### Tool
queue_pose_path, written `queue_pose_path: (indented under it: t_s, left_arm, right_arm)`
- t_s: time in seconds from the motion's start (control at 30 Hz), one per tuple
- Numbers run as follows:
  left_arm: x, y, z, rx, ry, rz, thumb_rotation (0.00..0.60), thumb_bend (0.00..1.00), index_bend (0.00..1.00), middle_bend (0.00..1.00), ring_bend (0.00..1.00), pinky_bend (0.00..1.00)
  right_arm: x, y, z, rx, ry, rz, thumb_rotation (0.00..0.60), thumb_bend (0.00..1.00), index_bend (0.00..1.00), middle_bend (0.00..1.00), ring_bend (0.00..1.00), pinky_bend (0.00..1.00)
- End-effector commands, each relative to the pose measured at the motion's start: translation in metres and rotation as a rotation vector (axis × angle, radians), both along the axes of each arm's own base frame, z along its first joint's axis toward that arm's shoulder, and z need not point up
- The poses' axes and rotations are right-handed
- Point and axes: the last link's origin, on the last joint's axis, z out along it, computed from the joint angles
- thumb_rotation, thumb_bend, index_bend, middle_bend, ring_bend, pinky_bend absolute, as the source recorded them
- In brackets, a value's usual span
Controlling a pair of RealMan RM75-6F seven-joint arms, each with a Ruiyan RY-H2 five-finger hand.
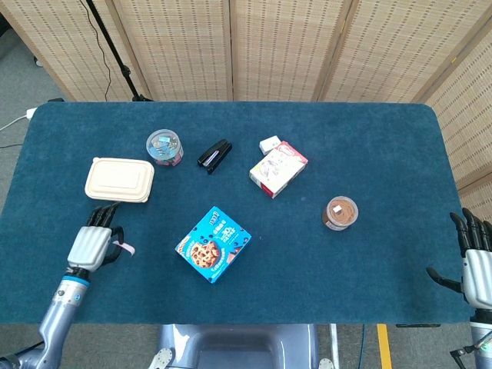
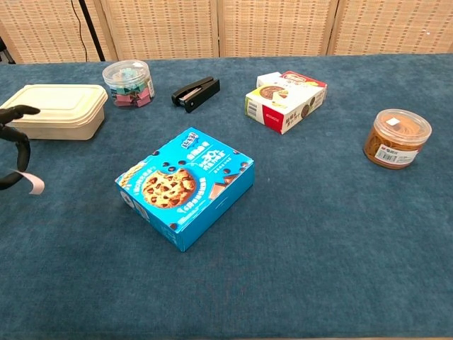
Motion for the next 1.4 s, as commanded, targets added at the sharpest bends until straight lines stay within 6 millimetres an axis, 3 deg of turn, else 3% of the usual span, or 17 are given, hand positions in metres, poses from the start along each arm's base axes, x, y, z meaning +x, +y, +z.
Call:
queue_pose_path:
  t_s: [0.03,0.2,0.4,0.8,1.07,1.4]
  left_arm:
    - [0.045,0.016,0.022,0.019,0.085,-0.120,0.600,0.41,0.65,0.00,0.00,0.00]
    - [0.084,0.027,0.022,-0.066,0.136,-0.239,0.600,0.41,0.65,0.00,0.00,0.00]
    - [0.116,0.041,0.010,-0.090,0.261,-0.325,0.600,0.41,0.65,0.00,0.00,0.00]
    - [0.168,0.041,-0.025,-0.140,0.415,-0.390,0.600,0.41,0.65,0.00,0.00,0.00]
    - [0.199,0.038,-0.043,-0.165,0.469,-0.315,0.600,0.42,0.65,0.00,0.00,0.00]
    - [0.223,0.037,-0.059,-0.189,0.529,-0.232,0.600,0.43,0.65,0.00,0.00,0.00]
  right_arm:
    - [0.000,-0.001,0.000,0.001,0.000,-0.001,0.600,0.00,0.00,0.00,0.00,0.00]
    - [0.000,-0.001,0.000,0.002,0.000,0.000,0.600,0.00,0.00,0.00,0.00,0.00]
    - [0.000,-0.003,0.000,0.001,-0.004,-0.002,0.600,0.00,0.00,0.00,0.00,0.00]
    - [-0.001,-0.007,0.000,0.006,-0.008,-0.006,0.600,0.00,0.00,0.00,0.00,0.00]
    - [-0.003,-0.008,0.000,0.006,-0.015,-0.013,0.600,0.00,0.00,0.00,0.00,0.00]
    - [-0.004,-0.011,0.000,0.007,-0.015,-0.017,0.600,0.00,0.00,0.00,0.00,0.00]
